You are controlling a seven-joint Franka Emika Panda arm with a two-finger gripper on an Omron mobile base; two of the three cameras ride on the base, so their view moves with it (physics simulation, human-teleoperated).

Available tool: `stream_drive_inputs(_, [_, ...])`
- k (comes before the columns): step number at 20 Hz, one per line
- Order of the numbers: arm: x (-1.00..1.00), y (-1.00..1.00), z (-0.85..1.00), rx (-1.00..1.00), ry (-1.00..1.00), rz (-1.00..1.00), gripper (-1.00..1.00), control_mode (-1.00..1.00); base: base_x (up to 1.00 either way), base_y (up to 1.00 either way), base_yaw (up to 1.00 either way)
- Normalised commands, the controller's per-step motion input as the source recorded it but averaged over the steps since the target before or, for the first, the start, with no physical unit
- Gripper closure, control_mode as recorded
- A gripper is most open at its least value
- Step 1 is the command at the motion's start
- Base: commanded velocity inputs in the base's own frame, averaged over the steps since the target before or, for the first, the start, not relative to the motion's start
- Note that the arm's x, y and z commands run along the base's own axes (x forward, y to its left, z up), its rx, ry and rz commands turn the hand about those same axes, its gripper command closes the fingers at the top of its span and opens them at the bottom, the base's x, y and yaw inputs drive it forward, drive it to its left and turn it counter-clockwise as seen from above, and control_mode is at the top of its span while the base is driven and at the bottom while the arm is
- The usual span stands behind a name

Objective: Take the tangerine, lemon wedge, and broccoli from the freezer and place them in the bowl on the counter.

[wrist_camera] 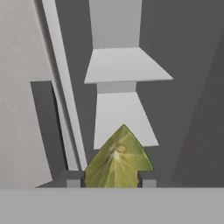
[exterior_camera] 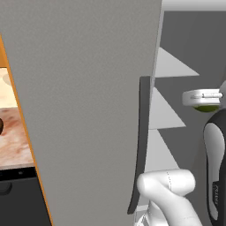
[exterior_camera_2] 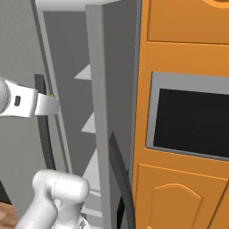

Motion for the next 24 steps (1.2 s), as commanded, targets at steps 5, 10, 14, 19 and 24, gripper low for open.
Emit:
stream_drive_inputs(5, [-0.01,0.0,0.02,0.06,0.08,0.0,1.0,-1.0,0.0,0.0,0.0])
stream_drive_inputs(10, [-0.06,0.0,0.0,0.0,0.01,0.0,1.0,-1.0,0.0,0.0,0.0])
stream_drive_inputs(14, [-0.13,0.0,0.0,0.0,0.0,0.0,1.0,-1.0,0.0,0.0,0.0])
stream_drive_inputs(19, [-0.05,0.0,0.0,0.0,0.0,0.0,1.0,1.0,-0.44,0.26,0.0])
stream_drive_inputs(24, [0.0,0.0,0.0,0.0,0.0,0.0,1.0,1.0,-0.54,0.92,0.0])
